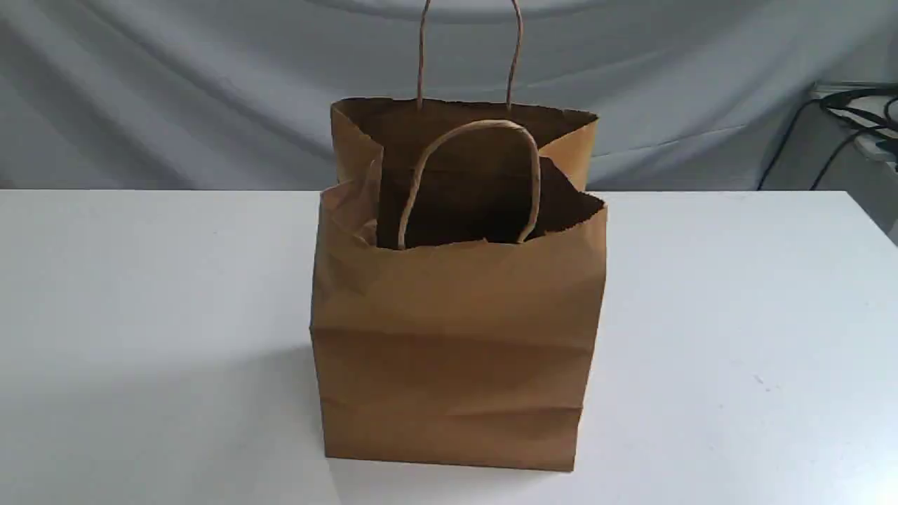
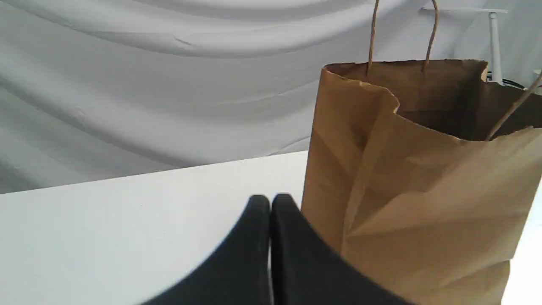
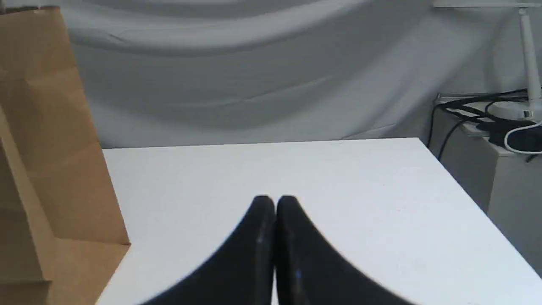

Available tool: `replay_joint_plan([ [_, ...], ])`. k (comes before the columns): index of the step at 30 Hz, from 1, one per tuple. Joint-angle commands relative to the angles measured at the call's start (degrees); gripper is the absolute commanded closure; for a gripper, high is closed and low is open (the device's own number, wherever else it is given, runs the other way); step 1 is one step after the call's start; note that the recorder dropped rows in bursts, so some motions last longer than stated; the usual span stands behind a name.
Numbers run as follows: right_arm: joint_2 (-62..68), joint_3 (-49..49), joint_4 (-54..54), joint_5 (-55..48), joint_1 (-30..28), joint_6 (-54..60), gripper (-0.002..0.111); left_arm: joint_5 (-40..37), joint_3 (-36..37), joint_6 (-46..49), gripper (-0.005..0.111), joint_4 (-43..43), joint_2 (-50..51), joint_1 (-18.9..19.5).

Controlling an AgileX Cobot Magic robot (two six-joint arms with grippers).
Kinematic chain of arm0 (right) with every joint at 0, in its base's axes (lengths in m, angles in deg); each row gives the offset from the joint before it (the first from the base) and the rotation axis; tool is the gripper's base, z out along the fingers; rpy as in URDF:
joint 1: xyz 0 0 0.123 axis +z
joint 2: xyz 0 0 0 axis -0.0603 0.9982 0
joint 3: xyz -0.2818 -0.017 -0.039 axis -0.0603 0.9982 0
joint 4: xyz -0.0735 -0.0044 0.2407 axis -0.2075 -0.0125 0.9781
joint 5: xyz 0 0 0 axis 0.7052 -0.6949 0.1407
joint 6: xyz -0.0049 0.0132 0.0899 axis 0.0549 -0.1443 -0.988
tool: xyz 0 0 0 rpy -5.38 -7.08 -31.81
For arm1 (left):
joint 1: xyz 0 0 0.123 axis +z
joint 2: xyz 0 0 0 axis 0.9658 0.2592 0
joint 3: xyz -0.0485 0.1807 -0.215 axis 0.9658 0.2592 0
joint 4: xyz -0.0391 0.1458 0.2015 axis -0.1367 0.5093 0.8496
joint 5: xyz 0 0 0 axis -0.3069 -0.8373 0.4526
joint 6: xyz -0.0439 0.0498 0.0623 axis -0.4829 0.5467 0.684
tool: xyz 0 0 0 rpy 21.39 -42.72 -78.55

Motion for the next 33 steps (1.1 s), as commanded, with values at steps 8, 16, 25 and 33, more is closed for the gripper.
replay_joint_plan([
  [8,-0.38,0.20,-26.15,1.00,-0.32,-23.64,0.108,0.24,0.32,-0.21,0.107,-0.17,-0.25,-0.27],
  [16,-0.38,0.20,-14.21,-2.06,-0.32,-20.93,0.108,0.24,0.32,-0.30,0.107,-0.17,-0.25,-0.27],
  [25,-0.38,0.20,-13.13,-2.06,-0.32,-20.93,0.108,0.24,0.32,-0.18,0.107,-0.17,-0.25,-0.27],
  [33,-0.38,0.20,-13.13,-2.06,-0.32,-20.93,0.108,0.24,0.32,-0.18,0.107,-0.17,-0.25,-0.27],
])
